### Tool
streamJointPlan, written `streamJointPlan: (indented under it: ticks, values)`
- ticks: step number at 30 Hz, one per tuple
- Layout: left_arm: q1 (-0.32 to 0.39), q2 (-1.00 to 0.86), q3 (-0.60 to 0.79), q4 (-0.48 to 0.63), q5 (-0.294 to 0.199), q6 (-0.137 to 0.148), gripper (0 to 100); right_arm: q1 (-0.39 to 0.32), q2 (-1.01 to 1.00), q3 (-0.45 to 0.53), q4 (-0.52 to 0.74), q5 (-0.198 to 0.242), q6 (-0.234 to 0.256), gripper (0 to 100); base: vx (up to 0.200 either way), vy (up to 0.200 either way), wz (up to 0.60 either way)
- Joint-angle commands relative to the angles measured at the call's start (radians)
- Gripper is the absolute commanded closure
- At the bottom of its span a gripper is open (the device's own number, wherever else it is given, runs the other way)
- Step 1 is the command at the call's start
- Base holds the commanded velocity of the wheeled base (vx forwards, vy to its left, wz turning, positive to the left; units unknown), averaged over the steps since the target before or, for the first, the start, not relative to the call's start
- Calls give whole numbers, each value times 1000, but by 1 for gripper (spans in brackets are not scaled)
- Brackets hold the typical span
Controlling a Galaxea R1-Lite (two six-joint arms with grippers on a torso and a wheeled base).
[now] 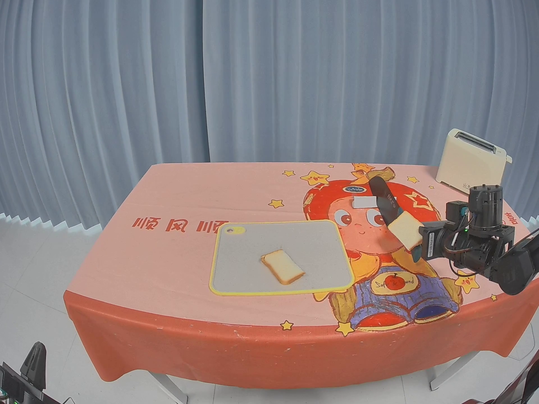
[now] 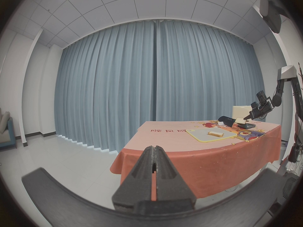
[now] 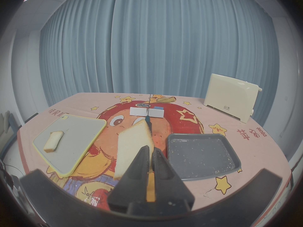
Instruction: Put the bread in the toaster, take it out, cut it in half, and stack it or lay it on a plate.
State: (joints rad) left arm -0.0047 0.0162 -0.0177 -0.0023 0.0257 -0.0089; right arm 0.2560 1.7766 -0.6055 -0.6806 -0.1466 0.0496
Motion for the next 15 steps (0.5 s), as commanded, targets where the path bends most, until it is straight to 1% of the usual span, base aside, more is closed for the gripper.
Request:
streamJointPlan:
  ticks: [1, 3, 5, 6, 9, 10, 12, 13, 14, 15]
  values:
    - [0, -1, 18, -1, 0, 0, 100, 3, -34, 29, 0, 4, 16, 100, 0, 0, 0]
    - [0, -1, 18, -1, 0, -2, 100, 2, -42, 30, -2, 4, 16, 100, 0, 0, 0]
    - [0, -1, 18, -1, 0, -3, 100, -11, -80, 30, -2, 5, 29, 100, 0, 0, 0]
    - [0, -1, 18, -1, 0, -3, 100, -17, -92, 30, -2, 5, 39, 100, 0, 0, 0]
    - [0, -1, 18, -1, 0, -3, 100, -43, -109, 30, 0, 9, 101, 100, 0, 0, 0]
    - [0, -1, 18, -1, 0, -3, 100, -50, -111, 27, -2, 9, 115, 100, 0, 0, 0]
    - [0, -1, 18, -2, 0, -3, 100, -70, -111, 26, -2, 9, 136, 100, 0, 0, 0]
    - [0, -1, 18, -2, 0, -3, 100, -70, -111, 26, -2, 9, 138, 100, 0, 0, 0]
    - [0, -1, 18, -2, 0, -3, 100, -89, -111, 30, 0, 9, 153, 100, 0, 0, 0]
    - [0, -1, 18, -2, 0, -3, 100, -103, -109, 35, 0, 9, 156, 100, 0, 0, 0]
